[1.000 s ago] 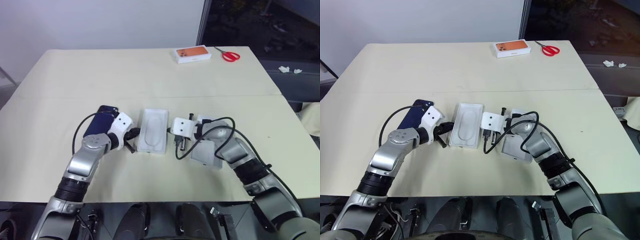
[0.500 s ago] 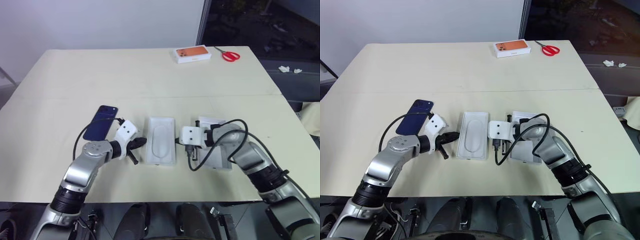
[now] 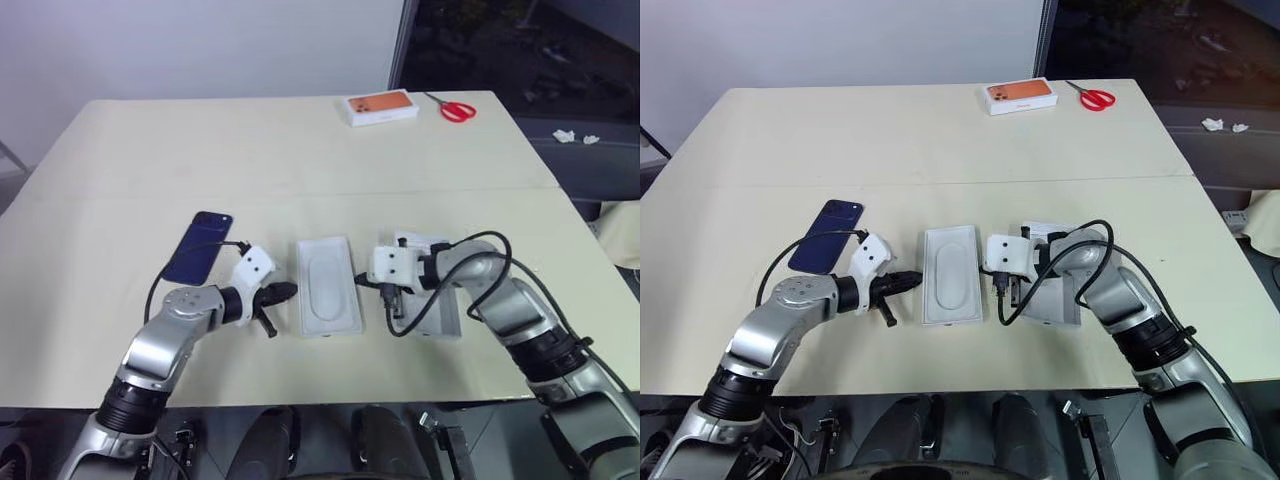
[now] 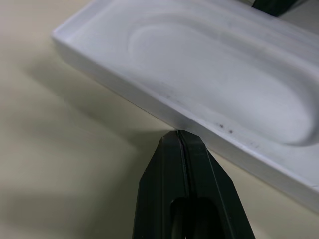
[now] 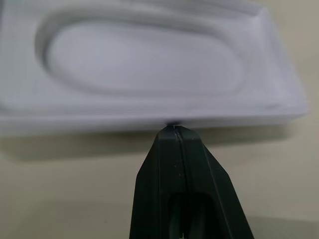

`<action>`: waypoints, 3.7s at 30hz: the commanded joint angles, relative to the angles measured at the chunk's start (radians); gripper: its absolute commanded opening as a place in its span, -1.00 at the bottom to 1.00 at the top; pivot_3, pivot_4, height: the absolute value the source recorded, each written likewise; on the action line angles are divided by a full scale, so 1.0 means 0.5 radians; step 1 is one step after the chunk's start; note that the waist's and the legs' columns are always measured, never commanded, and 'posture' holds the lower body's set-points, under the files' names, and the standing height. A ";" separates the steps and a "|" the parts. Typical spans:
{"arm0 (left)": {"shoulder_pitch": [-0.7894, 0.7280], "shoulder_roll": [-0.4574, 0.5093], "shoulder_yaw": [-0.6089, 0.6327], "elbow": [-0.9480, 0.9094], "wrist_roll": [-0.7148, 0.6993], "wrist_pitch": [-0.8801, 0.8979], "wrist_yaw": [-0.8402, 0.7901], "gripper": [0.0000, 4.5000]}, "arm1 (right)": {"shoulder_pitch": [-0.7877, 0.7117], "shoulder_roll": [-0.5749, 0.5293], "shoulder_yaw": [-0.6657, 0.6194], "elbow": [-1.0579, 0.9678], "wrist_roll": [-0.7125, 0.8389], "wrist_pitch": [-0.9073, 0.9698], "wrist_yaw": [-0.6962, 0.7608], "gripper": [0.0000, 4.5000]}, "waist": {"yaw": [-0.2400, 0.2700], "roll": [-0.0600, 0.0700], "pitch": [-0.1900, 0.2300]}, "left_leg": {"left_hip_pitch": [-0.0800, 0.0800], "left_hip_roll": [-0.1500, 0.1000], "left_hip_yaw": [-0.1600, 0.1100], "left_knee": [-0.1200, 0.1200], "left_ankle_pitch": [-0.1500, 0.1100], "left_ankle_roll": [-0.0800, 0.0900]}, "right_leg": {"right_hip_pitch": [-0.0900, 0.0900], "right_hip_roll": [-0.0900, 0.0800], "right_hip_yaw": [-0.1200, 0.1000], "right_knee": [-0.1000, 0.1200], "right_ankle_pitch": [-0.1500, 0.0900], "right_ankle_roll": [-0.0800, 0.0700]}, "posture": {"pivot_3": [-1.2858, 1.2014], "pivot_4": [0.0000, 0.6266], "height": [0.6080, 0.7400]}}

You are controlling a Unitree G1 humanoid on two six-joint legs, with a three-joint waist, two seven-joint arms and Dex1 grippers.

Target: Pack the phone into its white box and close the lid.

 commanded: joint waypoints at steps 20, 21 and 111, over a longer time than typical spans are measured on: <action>-0.313 0.533 0.705 0.821 -0.320 0.092 -0.162 0.99 | -0.493 1.004 0.059 0.549 -0.002 -0.142 -0.693 -1.00 | -0.007 -0.002 0.002 | -0.002 0.001 -0.001 -0.003 0.007 -0.012 | -0.007 0.002 0.000 0.004 0.000 0.000 | 0.03 -0.52 1.00; -0.335 0.549 0.708 0.883 -0.315 0.083 -0.166 0.99 | -0.497 1.038 0.102 0.588 -0.034 -0.152 -0.711 -1.00 | -0.002 -0.002 0.002 | -0.002 0.000 -0.001 -0.003 0.007 -0.012 | -0.007 0.001 0.000 0.004 0.000 0.000 | 0.03 -0.52 1.00; -0.530 0.196 0.793 1.461 -0.706 1.059 -0.404 0.99 | -0.681 1.360 0.444 1.329 -0.517 0.047 -0.730 -1.00 | -0.054 0.024 -0.026 | 0.029 -0.012 -0.013 -0.008 -0.001 0.001 | 0.019 -0.004 -0.001 0.002 -0.001 0.000 | 0.03 -0.52 1.00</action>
